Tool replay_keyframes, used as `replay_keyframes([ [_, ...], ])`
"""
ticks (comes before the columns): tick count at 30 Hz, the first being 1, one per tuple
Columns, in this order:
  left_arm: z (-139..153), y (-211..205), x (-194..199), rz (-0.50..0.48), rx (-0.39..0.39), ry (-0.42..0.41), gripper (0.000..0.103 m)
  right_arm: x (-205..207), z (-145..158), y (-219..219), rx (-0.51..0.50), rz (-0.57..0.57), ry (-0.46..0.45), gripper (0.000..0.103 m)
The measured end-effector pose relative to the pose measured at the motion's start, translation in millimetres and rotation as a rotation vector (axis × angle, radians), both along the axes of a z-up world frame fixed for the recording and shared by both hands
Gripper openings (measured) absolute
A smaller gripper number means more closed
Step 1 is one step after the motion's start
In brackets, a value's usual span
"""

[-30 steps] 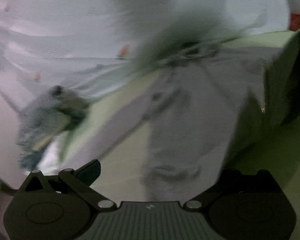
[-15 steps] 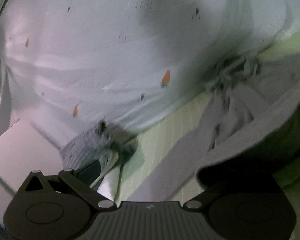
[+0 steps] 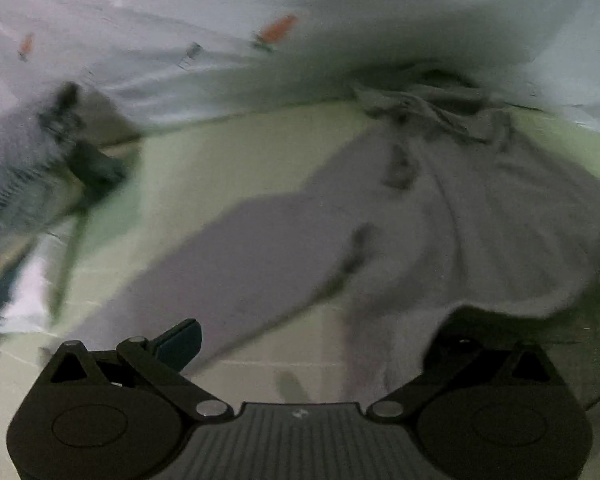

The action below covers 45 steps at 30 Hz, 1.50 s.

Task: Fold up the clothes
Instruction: 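Grasp the hoodie hem with both grippers, then lift the hoodie hem with both grippers, lay it flat and open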

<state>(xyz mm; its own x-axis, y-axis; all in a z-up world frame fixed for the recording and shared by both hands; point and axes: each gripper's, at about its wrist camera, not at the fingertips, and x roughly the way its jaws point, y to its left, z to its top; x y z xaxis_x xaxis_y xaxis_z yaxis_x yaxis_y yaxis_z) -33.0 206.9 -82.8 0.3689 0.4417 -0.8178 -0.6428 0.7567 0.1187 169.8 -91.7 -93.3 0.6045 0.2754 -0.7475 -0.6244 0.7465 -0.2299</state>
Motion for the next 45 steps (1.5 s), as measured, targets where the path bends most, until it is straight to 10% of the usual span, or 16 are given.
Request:
replay_keyframes([
  [6,1,30,-16,0.145,-0.226,-0.053,0.103,17,-5,-5,0.017,-0.092,0.156,0.103],
  [10,6,28,-32,0.128,-0.23,-0.04,0.101,16,-1,-11,0.023,-0.108,0.236,0.103],
  [16,17,13,-51,0.119,-0.315,-0.092,0.056,2,11,-34,0.065,-0.111,0.325,0.098],
  [23,28,-11,-61,0.115,-0.338,-0.132,0.024,-18,8,-50,0.175,-0.128,0.45,0.046],
  [34,42,-33,-93,0.127,-0.356,-0.158,0.003,-62,13,-87,0.308,-0.14,0.539,0.003],
  [41,108,-30,-119,0.103,-0.409,-0.378,0.002,-58,58,-113,0.601,-0.145,0.544,0.001],
  [45,112,-4,-147,0.156,-0.705,-0.654,0.002,-44,69,-137,0.817,-0.191,0.586,0.001],
])
